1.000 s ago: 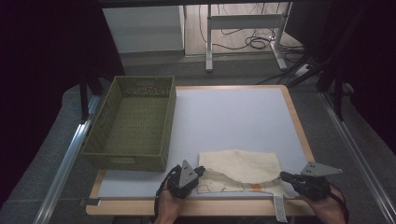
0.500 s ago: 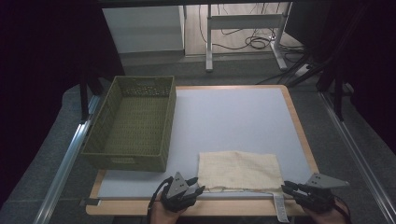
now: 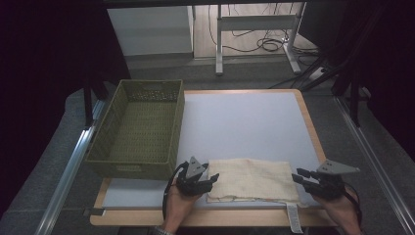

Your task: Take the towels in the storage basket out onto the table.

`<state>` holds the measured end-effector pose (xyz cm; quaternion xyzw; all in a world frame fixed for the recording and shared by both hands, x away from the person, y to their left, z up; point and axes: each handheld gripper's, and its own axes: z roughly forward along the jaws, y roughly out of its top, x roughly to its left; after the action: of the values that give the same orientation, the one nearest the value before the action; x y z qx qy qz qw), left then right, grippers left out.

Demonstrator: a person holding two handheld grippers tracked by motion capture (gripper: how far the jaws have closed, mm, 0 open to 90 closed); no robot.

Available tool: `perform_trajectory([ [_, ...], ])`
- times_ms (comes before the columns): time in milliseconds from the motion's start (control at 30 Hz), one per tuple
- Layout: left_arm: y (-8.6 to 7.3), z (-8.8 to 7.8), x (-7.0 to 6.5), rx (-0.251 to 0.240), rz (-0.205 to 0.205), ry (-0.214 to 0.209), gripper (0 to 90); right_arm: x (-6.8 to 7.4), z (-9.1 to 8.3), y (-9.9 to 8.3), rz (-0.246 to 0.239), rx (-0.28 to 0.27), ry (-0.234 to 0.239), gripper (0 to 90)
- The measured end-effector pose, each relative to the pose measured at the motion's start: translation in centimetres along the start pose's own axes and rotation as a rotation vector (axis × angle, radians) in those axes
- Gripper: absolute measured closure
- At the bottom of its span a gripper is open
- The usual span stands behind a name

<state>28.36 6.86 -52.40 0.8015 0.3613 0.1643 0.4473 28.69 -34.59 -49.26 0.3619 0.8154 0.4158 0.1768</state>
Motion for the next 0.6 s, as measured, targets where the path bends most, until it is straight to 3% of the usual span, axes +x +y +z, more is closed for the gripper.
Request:
perform_trajectory([
  [167,1.4,1.7,1.7,0.022,-0.033,0.058,50.6,-1.4,2.6,2.0,-0.011,0.020,-0.021,65.5],
  [333,1.3,3.0,3.0,0.069,-0.084,0.095,52.2,-2.6,4.8,2.6,-0.003,0.056,-0.024,62.7],
  [433,1.0,3.6,3.4,0.098,-0.090,0.130,47.3,-3.0,5.8,1.8,0.000,0.084,-0.013,61.3],
  [600,0.8,4.2,3.3,0.127,-0.064,0.127,47.5,-3.0,6.2,1.2,-0.005,0.116,-0.002,66.3],
])
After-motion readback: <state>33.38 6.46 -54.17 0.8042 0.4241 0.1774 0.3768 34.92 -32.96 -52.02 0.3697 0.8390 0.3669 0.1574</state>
